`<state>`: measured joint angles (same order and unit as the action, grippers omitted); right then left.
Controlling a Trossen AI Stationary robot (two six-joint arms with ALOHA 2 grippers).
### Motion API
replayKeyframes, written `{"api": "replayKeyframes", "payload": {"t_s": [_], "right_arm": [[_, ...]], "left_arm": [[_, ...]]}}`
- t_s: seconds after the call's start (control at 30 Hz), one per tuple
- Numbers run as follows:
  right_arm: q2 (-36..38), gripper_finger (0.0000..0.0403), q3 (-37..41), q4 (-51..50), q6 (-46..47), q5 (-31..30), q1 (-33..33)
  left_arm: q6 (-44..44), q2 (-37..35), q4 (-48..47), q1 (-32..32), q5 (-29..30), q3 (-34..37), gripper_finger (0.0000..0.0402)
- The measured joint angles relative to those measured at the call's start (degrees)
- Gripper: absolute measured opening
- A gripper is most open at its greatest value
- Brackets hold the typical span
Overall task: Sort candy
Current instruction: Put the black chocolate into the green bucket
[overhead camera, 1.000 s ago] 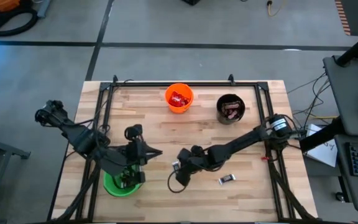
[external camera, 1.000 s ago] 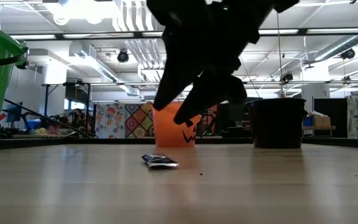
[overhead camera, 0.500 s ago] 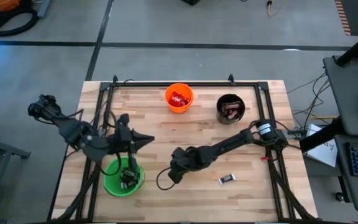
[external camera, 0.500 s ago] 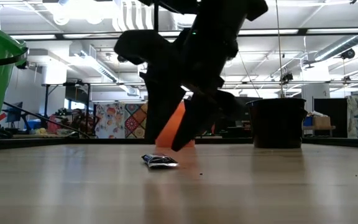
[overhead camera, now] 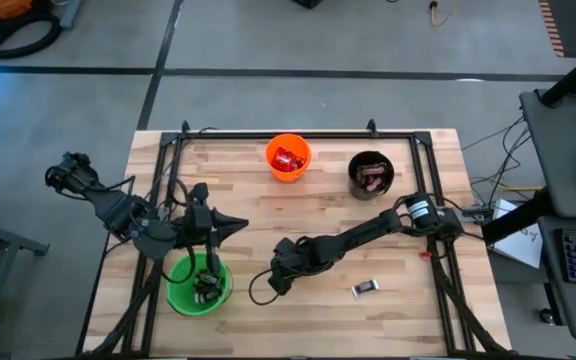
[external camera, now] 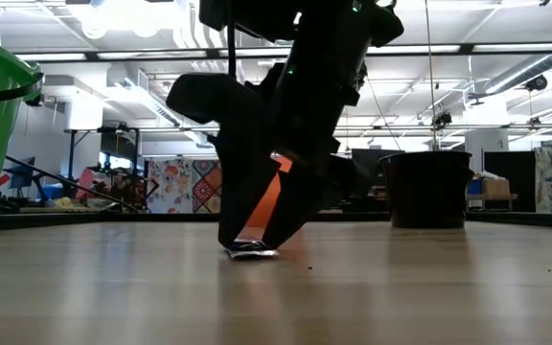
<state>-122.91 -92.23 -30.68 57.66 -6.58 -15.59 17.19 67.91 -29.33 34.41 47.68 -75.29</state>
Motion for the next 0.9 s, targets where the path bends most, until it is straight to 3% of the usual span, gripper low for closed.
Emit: {"api": "replayKeyframes", "payload": {"t_s": [0.17,0.5,0.63,0.9], "right_arm": [[-1.0,0.0188,-0.1,-0.7,-1.5,-0.2,0.0],[-0.5,0.0046,0.0,-1.1,-6.4,1.0,0.0],[2.5,0.0035,0.5,-3.6,-9.8,1.3,0.0],[15.4,0.0034,0.8,-8.0,-18.4,-3.0,0.2]], "left_arm": [[0.3,0.8,0.0,0.0,0.0,0.0,0.0],[3.4,1.9,0.1,0.0,-2.1,0.0,0.0],[4.0,1.8,0.3,-0.3,-16.4,0.1,0.0],[11.9,1.8,3.8,-0.5,-17.0,5.6,0.0]]}}
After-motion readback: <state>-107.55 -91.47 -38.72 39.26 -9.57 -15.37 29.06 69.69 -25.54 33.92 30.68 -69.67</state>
